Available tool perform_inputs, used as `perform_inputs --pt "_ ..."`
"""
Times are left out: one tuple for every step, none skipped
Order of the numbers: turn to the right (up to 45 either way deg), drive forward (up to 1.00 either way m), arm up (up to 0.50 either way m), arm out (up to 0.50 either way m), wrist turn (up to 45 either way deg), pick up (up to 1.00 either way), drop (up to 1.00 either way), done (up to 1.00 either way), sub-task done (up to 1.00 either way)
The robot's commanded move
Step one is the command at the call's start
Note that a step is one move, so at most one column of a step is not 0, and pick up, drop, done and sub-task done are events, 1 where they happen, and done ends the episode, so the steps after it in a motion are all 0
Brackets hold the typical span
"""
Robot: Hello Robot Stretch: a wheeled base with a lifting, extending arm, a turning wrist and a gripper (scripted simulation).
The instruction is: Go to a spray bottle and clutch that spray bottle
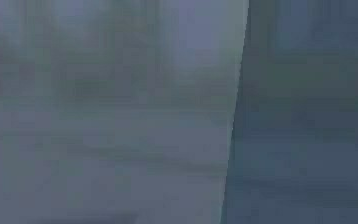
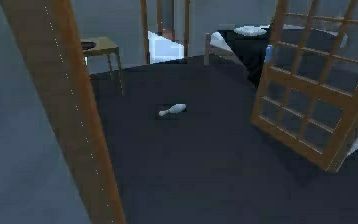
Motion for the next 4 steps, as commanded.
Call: perform_inputs --pt "45.0 0.00 0.00 0.00 0.0 0.00 0.00 0.00 0.00" --pt "45.0 0.00 0.00 0.00 0.0 0.00 0.00 0.00 0.00" --pt "45.0 0.00 0.00 0.00 0.0 0.00 0.00 0.00 0.00" --pt "3.0 0.00 0.00 0.00 0.0 0.00 0.00 0.00 0.00"
